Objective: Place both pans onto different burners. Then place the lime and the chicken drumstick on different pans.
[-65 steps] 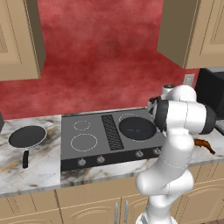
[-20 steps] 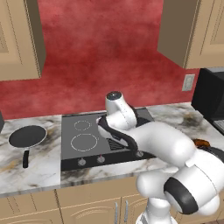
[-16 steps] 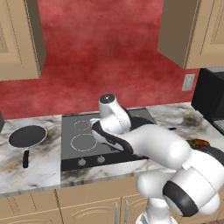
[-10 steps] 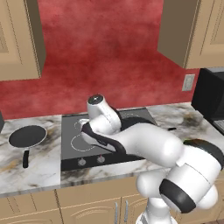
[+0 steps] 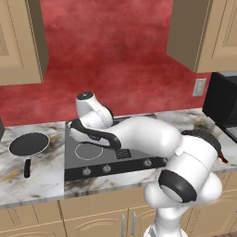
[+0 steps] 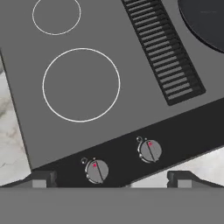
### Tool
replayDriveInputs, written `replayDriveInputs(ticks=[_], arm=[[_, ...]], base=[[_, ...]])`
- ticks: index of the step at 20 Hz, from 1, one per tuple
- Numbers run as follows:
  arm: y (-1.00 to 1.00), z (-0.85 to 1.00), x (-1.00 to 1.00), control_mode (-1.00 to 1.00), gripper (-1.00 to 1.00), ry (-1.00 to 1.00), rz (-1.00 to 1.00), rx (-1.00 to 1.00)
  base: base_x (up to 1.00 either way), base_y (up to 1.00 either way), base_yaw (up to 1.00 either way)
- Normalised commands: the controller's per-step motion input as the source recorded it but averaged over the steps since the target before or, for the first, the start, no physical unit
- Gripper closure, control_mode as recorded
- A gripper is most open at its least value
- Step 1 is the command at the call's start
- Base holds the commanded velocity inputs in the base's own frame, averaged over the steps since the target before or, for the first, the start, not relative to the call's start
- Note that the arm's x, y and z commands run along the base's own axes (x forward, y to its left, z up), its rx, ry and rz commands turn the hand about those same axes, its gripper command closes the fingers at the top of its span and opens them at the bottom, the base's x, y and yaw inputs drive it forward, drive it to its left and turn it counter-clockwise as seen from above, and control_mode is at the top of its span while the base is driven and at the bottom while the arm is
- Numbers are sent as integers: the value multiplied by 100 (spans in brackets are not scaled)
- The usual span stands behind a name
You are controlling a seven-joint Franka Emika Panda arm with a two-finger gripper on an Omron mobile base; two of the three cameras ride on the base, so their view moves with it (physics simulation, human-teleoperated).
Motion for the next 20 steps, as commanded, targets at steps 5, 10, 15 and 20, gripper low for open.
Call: replayDriveInputs(ticks=[5, 10, 15, 20], arm=[[67, 0, 0, -100, -100, 1, 0, 2], [60, 0, 0, -100, -100, 0, 0, 0], [49, -1, 0, -100, -100, 0, 0, 0], [36, -14, 0, -100, -100, -2, 1, 0]], base=[[0, 0, 0], [0, 0, 0], [0, 0, 0], [0, 0, 0]])
